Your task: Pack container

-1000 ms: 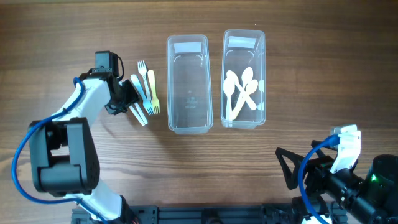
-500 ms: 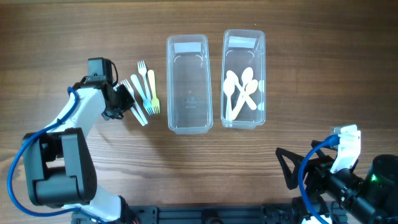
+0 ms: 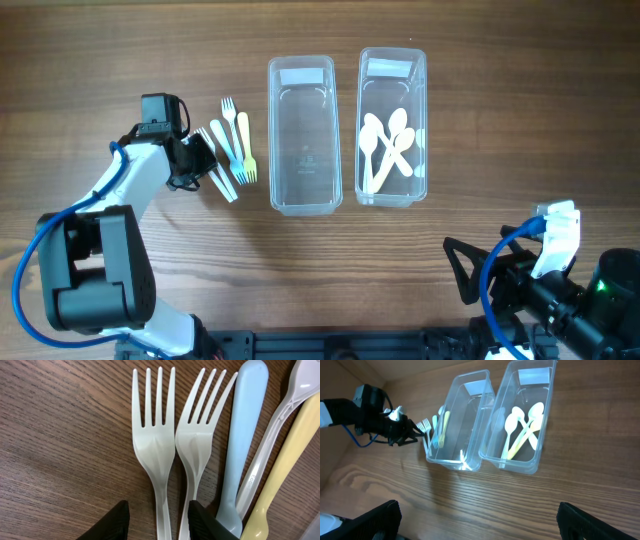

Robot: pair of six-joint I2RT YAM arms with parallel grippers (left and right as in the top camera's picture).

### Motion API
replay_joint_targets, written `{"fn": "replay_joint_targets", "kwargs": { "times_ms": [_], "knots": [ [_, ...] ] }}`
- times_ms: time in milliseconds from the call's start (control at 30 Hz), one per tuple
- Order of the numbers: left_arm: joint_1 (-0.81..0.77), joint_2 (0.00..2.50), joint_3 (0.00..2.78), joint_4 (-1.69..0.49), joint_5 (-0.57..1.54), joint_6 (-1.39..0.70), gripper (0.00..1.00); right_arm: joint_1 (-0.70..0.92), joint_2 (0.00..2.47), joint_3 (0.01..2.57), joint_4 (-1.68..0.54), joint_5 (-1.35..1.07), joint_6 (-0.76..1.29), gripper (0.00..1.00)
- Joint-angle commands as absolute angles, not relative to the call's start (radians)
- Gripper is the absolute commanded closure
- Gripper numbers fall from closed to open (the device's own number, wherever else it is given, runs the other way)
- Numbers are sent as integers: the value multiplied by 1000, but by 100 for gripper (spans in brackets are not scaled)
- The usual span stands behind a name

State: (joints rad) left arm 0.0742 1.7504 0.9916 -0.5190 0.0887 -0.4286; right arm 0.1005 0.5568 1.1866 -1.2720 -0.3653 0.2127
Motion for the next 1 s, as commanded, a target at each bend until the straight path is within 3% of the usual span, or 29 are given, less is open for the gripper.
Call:
{"fn": "replay_joint_targets", "kwargs": {
  "times_ms": [0,500,767,967],
  "knots": [
    [77,1755,983,-519,100,-438,60,104,553,1189,-1271,-355,226,0],
    [75,1827,983,-475,98,-458,62,104,553,1189,-1271,-355,226,0],
    [74,1830,983,-477,51,-476,68,104,553,1189,-1271,-355,226,0],
    [23,1837,984,-489,-21,-481,64,104,553,1189,-1271,-355,226,0]
  ]
}}
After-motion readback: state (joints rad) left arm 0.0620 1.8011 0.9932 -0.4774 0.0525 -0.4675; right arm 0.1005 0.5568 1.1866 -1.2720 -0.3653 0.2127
